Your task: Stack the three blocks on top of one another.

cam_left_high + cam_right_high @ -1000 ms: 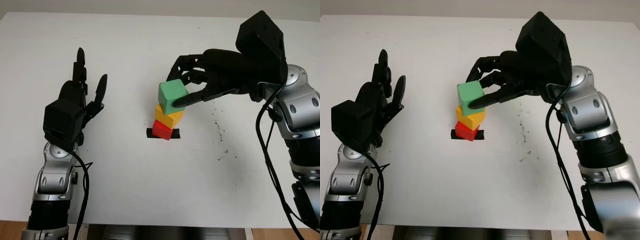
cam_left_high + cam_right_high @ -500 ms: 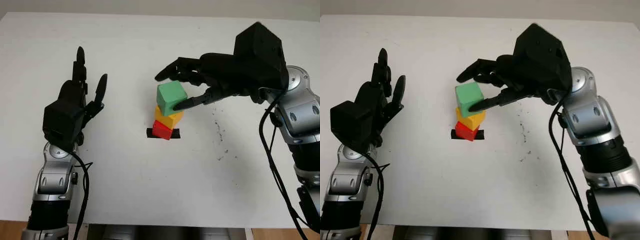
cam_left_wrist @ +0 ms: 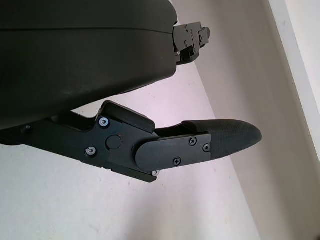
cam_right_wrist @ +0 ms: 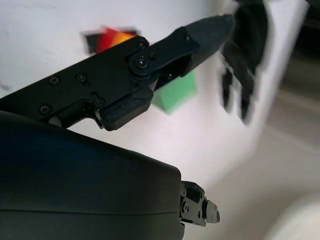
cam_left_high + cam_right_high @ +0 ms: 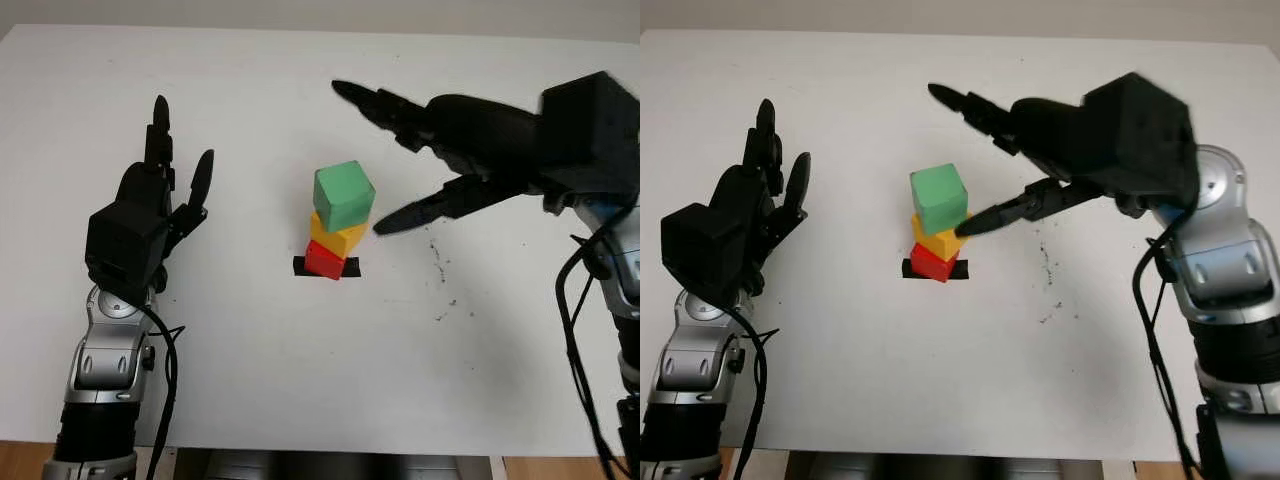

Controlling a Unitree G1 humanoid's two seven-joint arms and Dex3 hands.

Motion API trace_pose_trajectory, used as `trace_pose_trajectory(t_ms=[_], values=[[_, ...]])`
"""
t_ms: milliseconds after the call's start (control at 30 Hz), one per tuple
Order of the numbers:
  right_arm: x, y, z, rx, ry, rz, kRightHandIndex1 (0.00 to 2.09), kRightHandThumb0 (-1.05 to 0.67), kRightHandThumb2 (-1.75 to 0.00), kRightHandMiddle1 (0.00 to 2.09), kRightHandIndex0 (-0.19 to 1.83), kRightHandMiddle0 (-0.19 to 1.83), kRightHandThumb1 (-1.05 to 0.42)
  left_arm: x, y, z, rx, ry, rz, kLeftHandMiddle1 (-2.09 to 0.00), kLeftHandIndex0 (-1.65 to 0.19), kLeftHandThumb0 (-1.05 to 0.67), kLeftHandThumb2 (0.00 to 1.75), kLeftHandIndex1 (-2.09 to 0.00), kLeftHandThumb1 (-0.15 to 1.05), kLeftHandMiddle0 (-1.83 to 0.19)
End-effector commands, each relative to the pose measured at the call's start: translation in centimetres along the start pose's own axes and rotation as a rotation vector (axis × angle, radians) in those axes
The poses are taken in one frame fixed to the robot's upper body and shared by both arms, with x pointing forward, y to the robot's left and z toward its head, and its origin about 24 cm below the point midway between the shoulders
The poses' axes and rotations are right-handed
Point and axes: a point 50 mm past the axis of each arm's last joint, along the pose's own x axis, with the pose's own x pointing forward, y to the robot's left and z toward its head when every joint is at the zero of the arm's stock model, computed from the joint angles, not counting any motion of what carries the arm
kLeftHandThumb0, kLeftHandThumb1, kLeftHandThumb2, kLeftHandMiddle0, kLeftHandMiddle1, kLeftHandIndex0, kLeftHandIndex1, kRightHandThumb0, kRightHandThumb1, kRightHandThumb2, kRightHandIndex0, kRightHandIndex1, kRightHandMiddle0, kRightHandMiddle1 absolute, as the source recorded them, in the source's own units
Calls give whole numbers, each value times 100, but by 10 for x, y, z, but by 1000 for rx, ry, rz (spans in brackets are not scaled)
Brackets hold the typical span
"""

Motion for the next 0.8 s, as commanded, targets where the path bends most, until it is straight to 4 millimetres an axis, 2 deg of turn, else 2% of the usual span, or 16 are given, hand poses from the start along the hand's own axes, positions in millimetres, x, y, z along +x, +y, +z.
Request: trace_pose_trajectory(t_ms=[0,33,100,267,467,600,767], values=[[-7,3,-14,96,-20,-120,0,-90,-28,0,-19,-19,-103,-2,2,-2,-2,-2,9,-5,18,-85,57,-5,105,17],[-10,3,-24,150,-11,-197,0,-83,-43,0,-19,-19,-104,-2,2,-2,-5,-3,10,-5,18,-86,57,-5,105,17],[-14,4,-41,260,26,-342,0,-76,-59,0,-19,-19,-105,-2,2,-3,-8,-5,9,-5,18,-86,57,-5,105,17],[-18,11,-66,371,86,-479,0,-76,-69,0,-19,-19,-105,-1,5,-2,-13,-12,10,-6,17,-85,57,-6,105,17],[-18,28,-82,430,156,-539,0,-71,-67,0,-19,-19,-105,0,7,-2,1,-5,4,-5,18,-86,58,-5,105,17],[-18,40,-94,402,227,-480,0,-68,-70,0,-19,-19,-105,-1,7,-3,9,-9,-7,-5,18,-85,59,-5,105,18],[-18,45,-100,393,261,-434,0,-66,-74,0,-19,-19,-105,-2,7,-5,21,-11,-24,-5,19,-83,60,-5,105,19]])
